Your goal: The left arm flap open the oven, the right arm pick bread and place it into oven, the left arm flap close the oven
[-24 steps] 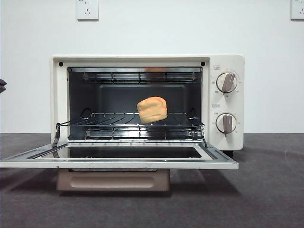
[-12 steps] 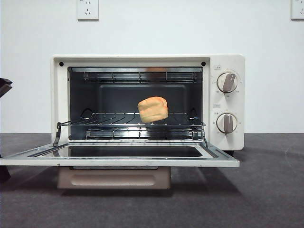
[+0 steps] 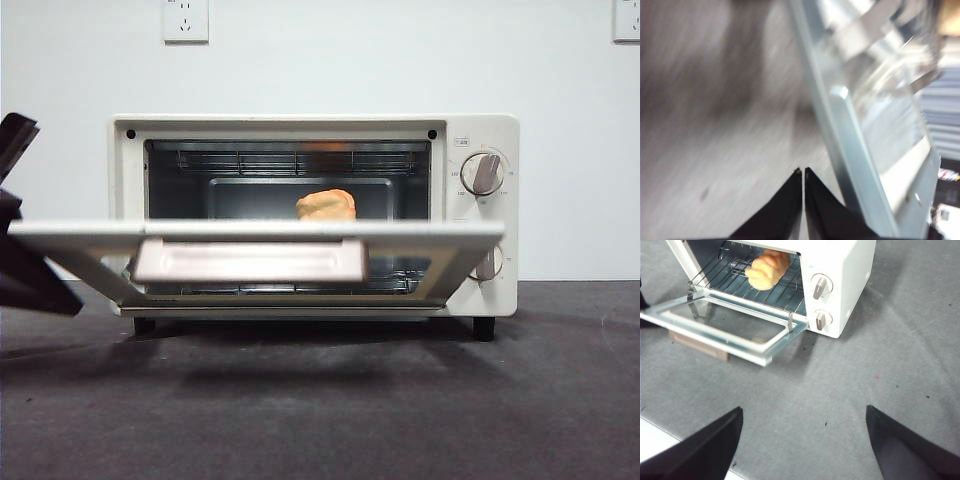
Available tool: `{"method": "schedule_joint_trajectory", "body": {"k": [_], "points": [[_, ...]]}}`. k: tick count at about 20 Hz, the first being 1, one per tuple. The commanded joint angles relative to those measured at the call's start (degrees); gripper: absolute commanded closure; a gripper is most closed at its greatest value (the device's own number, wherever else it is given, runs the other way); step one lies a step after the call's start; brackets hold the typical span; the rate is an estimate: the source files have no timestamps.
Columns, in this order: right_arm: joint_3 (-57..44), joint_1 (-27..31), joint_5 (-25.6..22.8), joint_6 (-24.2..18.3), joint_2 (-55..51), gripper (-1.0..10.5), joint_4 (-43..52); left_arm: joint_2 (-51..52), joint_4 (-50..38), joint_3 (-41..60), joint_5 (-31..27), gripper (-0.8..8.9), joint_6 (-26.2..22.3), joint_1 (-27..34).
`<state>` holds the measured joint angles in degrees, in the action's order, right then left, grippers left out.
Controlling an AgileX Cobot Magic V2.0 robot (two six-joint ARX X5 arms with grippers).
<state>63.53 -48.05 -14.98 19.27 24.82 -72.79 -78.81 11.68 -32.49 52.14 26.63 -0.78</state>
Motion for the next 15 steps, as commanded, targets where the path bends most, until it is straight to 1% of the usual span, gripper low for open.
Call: {"method": "schedule_joint_trajectory", "body": {"k": [1, 7, 9, 11, 12, 13, 15], "points": [[1.03, -0.52, -0.09, -0.44, 0.09, 5.6, 0.55, -0.24, -7.85, -1.36, 2.03, 7.98, 8.2, -0.33], [1.03, -0.52, -0.11, -0.44, 0.09, 5.6, 0.55, -0.24, -32.24, -1.36, 1.86, 7.98, 27.52, -0.35], [1.03, -0.52, -0.15, -0.44, 0.09, 5.6, 0.55, -0.24, -39.76, -1.36, 1.77, 7.98, 33.07, -0.35], [1.03, -0.52, -0.2, -0.44, 0.09, 5.6, 0.55, -0.2, -45.46, -1.36, 1.77, 7.98, 37.44, -0.37], [1.03, -0.52, -0.33, -0.44, 0.09, 5.6, 0.55, -0.02, -47.47, -1.36, 1.95, 7.98, 38.56, -0.37], [1.03, -0.52, -0.33, -0.46, 0.09, 5.6, 0.55, 0.81, -47.71, -1.36, 1.95, 7.98, 38.49, -0.39], [1.03, -0.52, -0.33, -0.46, 0.09, 5.6, 0.55, 3.96, -46.69, -1.36, 2.34, 7.98, 36.28, -0.42]]}}
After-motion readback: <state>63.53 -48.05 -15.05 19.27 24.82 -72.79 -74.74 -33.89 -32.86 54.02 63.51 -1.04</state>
